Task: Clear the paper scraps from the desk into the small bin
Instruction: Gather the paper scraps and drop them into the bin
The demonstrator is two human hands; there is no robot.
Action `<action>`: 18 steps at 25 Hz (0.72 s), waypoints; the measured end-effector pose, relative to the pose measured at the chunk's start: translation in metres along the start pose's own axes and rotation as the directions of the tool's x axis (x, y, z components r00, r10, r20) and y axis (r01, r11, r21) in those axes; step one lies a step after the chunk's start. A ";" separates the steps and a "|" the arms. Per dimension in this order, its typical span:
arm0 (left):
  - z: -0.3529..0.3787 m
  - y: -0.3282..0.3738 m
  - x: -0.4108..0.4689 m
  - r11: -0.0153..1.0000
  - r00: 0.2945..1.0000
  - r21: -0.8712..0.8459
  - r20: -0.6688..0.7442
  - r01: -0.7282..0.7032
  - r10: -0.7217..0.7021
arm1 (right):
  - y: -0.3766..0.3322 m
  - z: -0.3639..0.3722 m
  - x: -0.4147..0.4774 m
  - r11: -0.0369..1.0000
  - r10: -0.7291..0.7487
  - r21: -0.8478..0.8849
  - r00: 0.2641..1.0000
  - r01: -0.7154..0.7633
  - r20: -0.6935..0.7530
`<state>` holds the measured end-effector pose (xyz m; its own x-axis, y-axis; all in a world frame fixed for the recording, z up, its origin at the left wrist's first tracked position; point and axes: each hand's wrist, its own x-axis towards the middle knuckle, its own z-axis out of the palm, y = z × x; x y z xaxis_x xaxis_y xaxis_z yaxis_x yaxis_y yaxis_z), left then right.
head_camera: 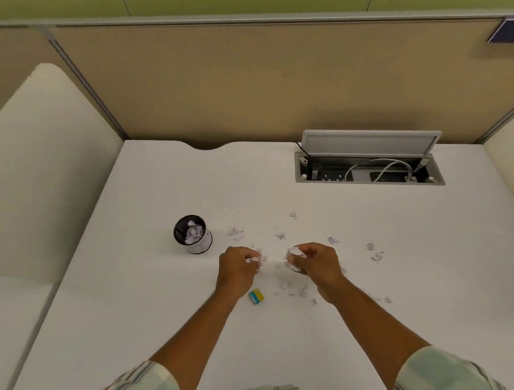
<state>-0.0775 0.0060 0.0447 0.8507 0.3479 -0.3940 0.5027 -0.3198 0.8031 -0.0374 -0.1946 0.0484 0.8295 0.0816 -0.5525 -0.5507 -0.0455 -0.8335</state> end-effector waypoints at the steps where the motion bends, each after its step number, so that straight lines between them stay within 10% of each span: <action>1: -0.016 -0.001 0.003 1.000 1.000 -0.029 -0.028 0.008 -0.009 | -0.008 0.020 0.004 1.000 -0.009 -0.010 1.000 0.009 0.019; 8: -0.121 -0.017 0.037 0.999 0.954 -0.033 -0.296 0.043 -0.051 | -0.052 0.177 0.035 0.915 -0.228 -0.289 0.953 0.280 0.201; 14: -0.162 -0.037 0.056 0.989 0.924 -0.113 -0.358 0.100 -0.135 | -0.047 0.250 0.069 0.521 -0.326 -0.687 0.862 0.507 0.388; 18: -0.167 -0.049 0.063 0.972 0.916 -0.196 -0.353 0.127 -0.191 | -0.039 0.265 0.077 0.019 -0.397 -0.809 0.748 0.587 0.533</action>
<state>-0.0737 0.1910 0.0554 0.6291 0.6906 -0.3569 0.5672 -0.0938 0.8182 0.0231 0.0770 0.0408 0.7889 0.6095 -0.0787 0.5517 -0.7589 -0.3460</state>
